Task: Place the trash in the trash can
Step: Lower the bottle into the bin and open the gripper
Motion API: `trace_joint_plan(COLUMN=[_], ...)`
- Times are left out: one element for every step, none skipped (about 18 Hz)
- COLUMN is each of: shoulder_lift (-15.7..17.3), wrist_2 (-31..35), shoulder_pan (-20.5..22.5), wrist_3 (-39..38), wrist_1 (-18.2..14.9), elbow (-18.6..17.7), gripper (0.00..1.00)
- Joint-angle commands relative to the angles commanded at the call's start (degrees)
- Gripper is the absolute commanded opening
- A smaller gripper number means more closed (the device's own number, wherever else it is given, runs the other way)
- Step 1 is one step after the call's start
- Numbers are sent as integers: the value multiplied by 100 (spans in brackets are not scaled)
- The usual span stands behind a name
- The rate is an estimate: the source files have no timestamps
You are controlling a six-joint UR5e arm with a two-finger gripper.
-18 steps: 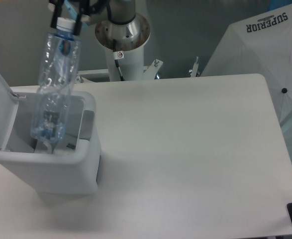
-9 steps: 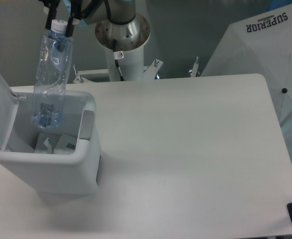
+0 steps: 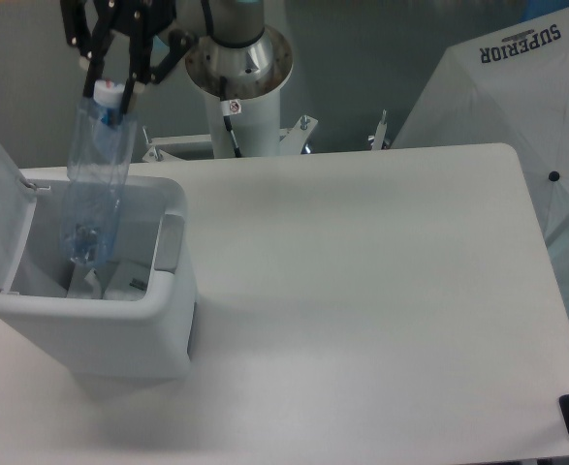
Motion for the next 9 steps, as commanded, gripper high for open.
trace_joint_plan(shoulder_lift=[-62, -149, -237, -316, -395, -448, -484, -510, -528], wrist_2=[9, 9, 9, 17, 26, 26, 26, 26, 18], shoulder_pan=[-35, -70, -97, -123, -158, -193, -202, -211, -237], wrist_3=[0, 0, -17, -35, -35, -35, -35, -35, -44], wrist_1=[0, 9, 9, 0, 9, 35, 61, 70, 88], elbow=[44, 88, 158, 228, 281, 308, 325, 326, 326], gripper=[11, 12, 12, 16, 23, 26, 41, 53, 55])
